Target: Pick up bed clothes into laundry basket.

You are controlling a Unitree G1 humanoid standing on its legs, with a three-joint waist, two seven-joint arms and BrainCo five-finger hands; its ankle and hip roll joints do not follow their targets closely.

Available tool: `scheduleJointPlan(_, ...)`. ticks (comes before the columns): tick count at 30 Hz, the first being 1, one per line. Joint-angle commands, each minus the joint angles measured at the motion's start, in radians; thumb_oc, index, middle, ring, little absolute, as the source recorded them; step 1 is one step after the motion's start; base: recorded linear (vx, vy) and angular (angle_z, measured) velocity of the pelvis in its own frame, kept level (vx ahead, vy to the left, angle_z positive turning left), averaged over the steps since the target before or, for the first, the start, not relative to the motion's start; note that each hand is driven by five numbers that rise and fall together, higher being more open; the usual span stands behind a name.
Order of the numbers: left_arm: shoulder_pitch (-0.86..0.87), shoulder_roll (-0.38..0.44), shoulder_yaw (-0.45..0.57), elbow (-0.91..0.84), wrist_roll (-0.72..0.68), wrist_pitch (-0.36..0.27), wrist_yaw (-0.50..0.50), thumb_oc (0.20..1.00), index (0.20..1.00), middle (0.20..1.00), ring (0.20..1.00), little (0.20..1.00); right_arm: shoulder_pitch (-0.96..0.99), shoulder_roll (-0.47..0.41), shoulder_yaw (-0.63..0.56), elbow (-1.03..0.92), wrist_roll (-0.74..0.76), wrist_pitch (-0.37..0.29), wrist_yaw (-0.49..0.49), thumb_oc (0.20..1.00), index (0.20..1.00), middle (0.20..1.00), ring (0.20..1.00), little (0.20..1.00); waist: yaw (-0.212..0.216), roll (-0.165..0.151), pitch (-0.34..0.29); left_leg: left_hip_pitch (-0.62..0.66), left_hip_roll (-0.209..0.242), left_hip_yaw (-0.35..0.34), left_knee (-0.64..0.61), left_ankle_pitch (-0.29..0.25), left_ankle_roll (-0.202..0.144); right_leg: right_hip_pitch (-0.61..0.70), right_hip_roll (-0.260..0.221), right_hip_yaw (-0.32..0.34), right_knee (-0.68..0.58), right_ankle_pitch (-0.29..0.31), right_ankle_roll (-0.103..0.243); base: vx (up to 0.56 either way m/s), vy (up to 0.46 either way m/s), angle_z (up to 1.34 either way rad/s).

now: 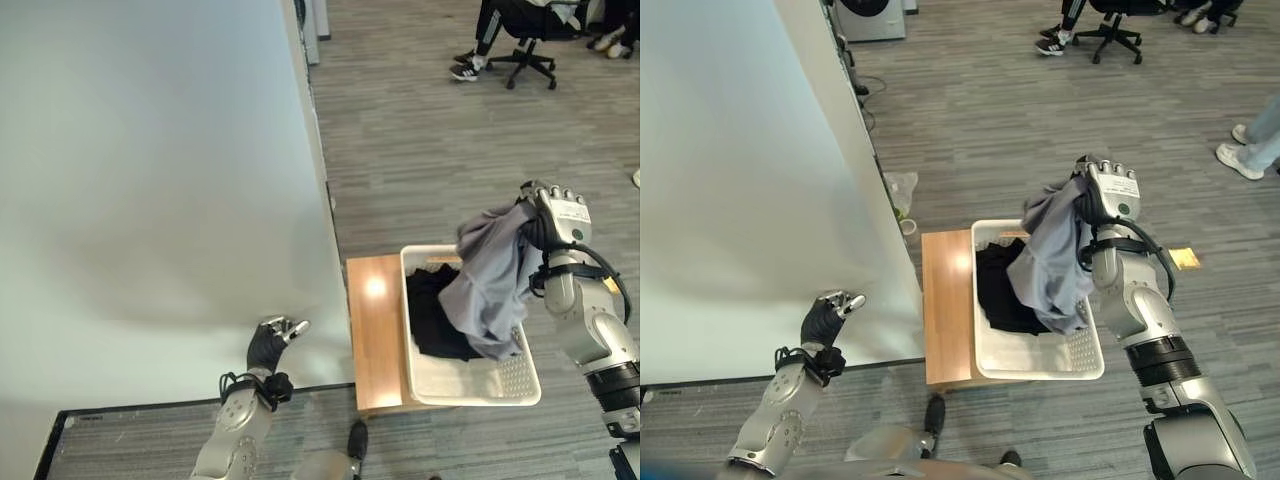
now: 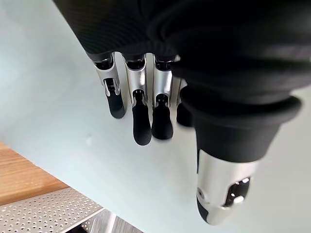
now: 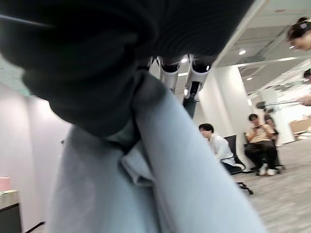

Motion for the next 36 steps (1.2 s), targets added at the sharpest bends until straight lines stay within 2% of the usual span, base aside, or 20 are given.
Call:
scheduleJointPlan(1,-0.082,-0.012,-0.049,-0.017,-0.026,-0.05,-0.008,1.0,1.0,1.0,1.0,1.0,-0.118,-0.063,0.01,0.011,0.017,-0.023,-0.046,0.2,0.2,0.2,0.2,0.2,0.03,0.007,-0.109,0.057,0.107,-0.038,0.004,-0.07,-0.13,-0.064,-0.017,-0.049,0.02,0.009,0.045,0.02,0.032,0.03)
scheduleJointPlan(8,-0.103,-0.01,-0.055,-0.012,-0.026,-0.047,-0.017,1.0,1.0,1.0,1.0,1.0,-0.063,-0.041,0.014,0.013,-0.006,-0.024,-0.035,0.2,0.2,0.2,0.2,0.2,0.056,-0.012,-0.109,0.034,0.1,-0.07,0.004,-0.067,-0.136,-0.06,-0.023,-0.095,0.02,0.009,0.048,0.02,0.027,0.15)
scheduleJointPlan(15,-0.118,-0.009,-0.055,-0.021,-0.006,-0.043,-0.032,1.0,1.0,1.0,1.0,1.0,0.117,-0.004,-0.085,-0.005,-0.039,-0.019,-0.058,0.2,0.2,0.2,0.2,0.2,0.049,-0.019,-0.096,-0.002,0.089,-0.112,0.004,-0.06,-0.147,-0.061,-0.027,-0.147,0.02,0.005,0.05,0.02,0.008,0.3)
scheduleJointPlan(22,-0.115,-0.014,-0.045,-0.008,0.011,-0.056,-0.024,1.0,1.0,1.0,1.0,1.0,0.159,0.039,-0.051,0.044,-0.063,-0.025,-0.065,0.2,0.2,0.2,0.2,0.2,0.037,-0.009,-0.087,-0.002,0.086,-0.091,0.004,-0.06,-0.139,-0.071,-0.034,-0.132,0.02,0.012,0.052,0.01,0.005,0.02)
scheduleJointPlan(23,-0.097,-0.02,-0.035,0.011,0.019,-0.059,-0.025,1.0,1.0,1.0,1.0,1.0,0.177,0.069,-0.024,0.086,-0.059,-0.037,-0.068,0.2,0.2,0.2,0.2,0.2,0.028,-0.008,-0.082,0.0,0.088,-0.074,0.004,-0.056,-0.134,-0.078,-0.034,-0.114,0.02,0.014,0.05,-0.01,0.0,-0.16)
scheduleJointPlan(24,-0.083,-0.018,-0.03,0.026,0.025,-0.061,-0.023,1.0,1.0,1.0,1.0,1.0,0.179,0.09,0.003,0.122,-0.052,-0.043,-0.068,0.765,0.765,0.765,0.765,0.765,0.025,-0.006,-0.082,0.002,0.089,-0.062,0.004,-0.052,-0.133,-0.081,-0.035,-0.103,0.02,0.015,0.049,-0.01,-0.001,-0.18)
scheduleJointPlan(25,-0.082,-0.018,-0.029,0.026,0.025,-0.061,-0.023,1.0,1.0,1.0,1.0,1.0,0.177,0.09,0.005,0.125,-0.051,-0.043,-0.069,0.765,0.765,0.765,0.765,0.765,0.025,-0.006,-0.082,0.002,0.089,-0.061,0.004,-0.052,-0.133,-0.082,-0.035,-0.101,0.02,0.016,0.049,-0.02,0.011,-0.21)
scheduleJointPlan(26,-0.076,-0.017,-0.025,0.036,0.026,-0.061,-0.022,1.0,1.0,1.0,1.0,1.0,0.177,0.095,0.018,0.147,-0.046,-0.044,-0.064,1.0,1.0,1.0,1.0,1.0,0.024,-0.005,-0.082,0.001,0.09,-0.057,0.004,-0.05,-0.133,-0.082,-0.037,-0.098,0.02,0.017,0.049,-0.02,-0.001,-0.16)
scheduleJointPlan(28,-0.071,-0.015,-0.023,0.043,0.027,-0.062,-0.021,1.0,1.0,1.0,1.0,1.0,0.17,0.104,0.029,0.17,-0.034,-0.046,-0.065,1.0,1.0,1.0,1.0,1.0,0.023,-0.005,-0.084,0.001,0.09,-0.053,0.004,-0.048,-0.134,-0.083,-0.036,-0.095,0.02,0.018,0.048,-0.02,-0.003,-0.16)
scheduleJointPlan(31,-0.065,-0.018,-0.017,0.065,0.033,-0.068,-0.009,1.0,1.0,1.0,1.0,1.0,0.176,0.179,0.012,0.208,0.216,-0.093,-0.066,1.0,1.0,1.0,1.0,1.0,0.012,-0.003,-0.091,0.009,0.091,-0.046,0.004,-0.052,-0.131,-0.084,-0.035,-0.077,0.02,0.017,0.046,0.0,-0.003,-0.14)
scheduleJointPlan(32,-0.065,-0.018,-0.018,0.066,0.033,-0.068,-0.009,1.0,1.0,1.0,1.0,1.0,0.176,0.178,0.012,0.208,0.218,-0.093,-0.067,1.0,1.0,1.0,1.0,1.0,0.013,-0.004,-0.091,0.01,0.091,-0.045,0.004,-0.052,-0.131,-0.084,-0.035,-0.077,0.02,0.017,0.047,0.0,-0.01,-0.12)
scheduleJointPlan(34,-0.051,-0.012,-0.012,0.07,0.03,-0.064,-0.003,1.0,1.0,1.0,1.0,1.0,0.186,0.197,-0.025,0.183,0.35,-0.112,-0.078,1.0,1.0,1.0,1.0,1.0,0.005,-0.002,-0.095,0.014,0.089,-0.045,0.004,-0.055,-0.128,-0.082,-0.039,-0.075,0.02,0.019,0.049,0.01,-0.017,-0.12)
scheduleJointPlan(36,-0.046,-0.015,-0.013,0.07,0.018,-0.057,0.001,1.0,1.0,1.0,1.0,1.0,0.193,0.202,-0.056,0.137,0.411,-0.12,-0.078,1.0,1.0,1.0,1.0,1.0,0.0,0.0,-0.098,0.016,0.086,-0.046,0.004,-0.058,-0.126,-0.082,-0.042,-0.073,0.02,0.019,0.05,0.01,-0.002,-0.1)
